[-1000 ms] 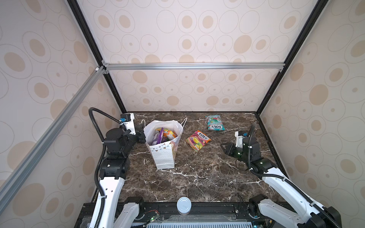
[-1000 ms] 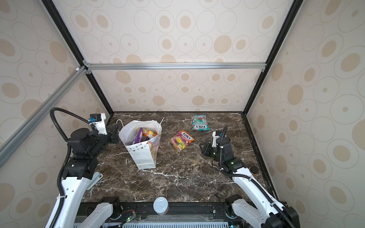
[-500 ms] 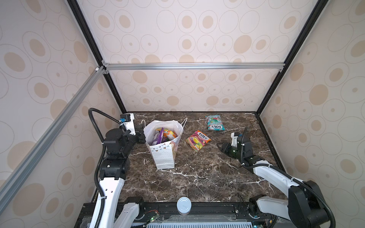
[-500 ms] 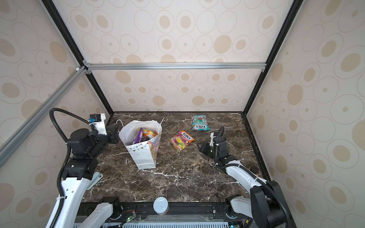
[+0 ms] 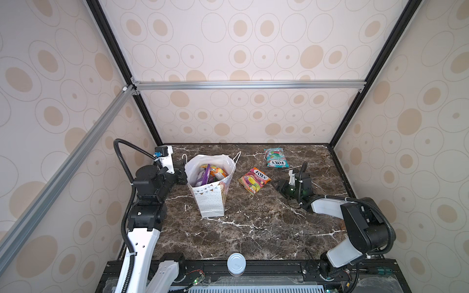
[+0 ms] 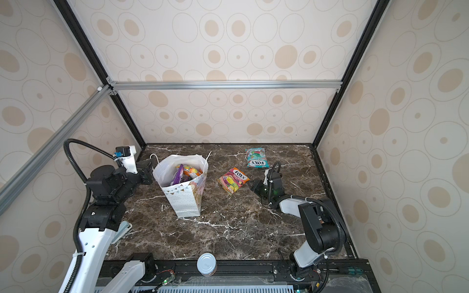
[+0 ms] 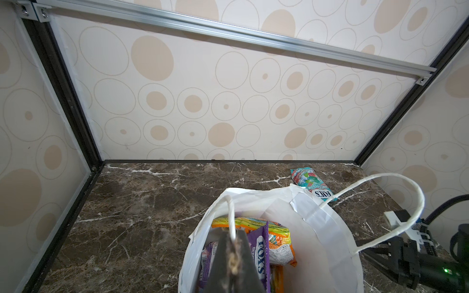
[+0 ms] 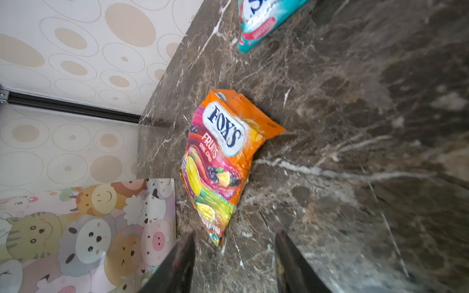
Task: Place the snacks into the paper bag
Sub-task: 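Lower the right gripper onto the orange Fox's Fruits packet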
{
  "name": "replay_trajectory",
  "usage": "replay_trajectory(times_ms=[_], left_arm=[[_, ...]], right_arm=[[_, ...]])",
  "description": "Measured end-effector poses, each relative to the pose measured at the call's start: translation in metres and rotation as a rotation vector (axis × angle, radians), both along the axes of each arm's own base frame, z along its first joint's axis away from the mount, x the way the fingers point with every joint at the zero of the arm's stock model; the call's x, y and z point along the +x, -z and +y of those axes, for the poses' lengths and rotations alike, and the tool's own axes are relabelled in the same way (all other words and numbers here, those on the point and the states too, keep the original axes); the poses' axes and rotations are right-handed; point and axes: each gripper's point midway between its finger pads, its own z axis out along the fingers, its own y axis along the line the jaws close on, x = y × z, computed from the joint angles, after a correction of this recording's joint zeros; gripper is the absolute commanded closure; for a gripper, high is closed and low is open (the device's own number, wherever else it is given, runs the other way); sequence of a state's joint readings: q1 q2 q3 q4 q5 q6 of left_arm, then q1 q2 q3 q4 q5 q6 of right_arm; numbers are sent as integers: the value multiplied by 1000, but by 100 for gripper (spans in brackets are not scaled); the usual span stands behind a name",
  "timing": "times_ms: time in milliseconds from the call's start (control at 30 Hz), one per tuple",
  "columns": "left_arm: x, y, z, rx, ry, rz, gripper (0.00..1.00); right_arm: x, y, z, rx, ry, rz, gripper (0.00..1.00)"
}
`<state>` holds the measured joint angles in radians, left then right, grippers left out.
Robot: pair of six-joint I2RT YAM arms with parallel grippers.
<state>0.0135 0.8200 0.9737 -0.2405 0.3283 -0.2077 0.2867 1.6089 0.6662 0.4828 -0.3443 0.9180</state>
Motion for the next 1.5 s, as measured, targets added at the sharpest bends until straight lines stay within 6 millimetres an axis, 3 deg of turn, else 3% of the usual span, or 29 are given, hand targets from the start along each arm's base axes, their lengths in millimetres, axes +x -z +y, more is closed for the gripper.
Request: replay_trajectory(times_ms=[167,867,1200,1500], left_arm=[[0,0,0,0,1,0,100],[0,0,0,0,2,0,100],[0,0,0,-1,1,1,100],[0,0,0,-1,1,1,100]], right_arm=[[16,-4,5,15,1,-32,46],[29,30,9,14,5,19,45],[36,30,14,23,-8,16,44],[44,42,2,21,22,31,43]])
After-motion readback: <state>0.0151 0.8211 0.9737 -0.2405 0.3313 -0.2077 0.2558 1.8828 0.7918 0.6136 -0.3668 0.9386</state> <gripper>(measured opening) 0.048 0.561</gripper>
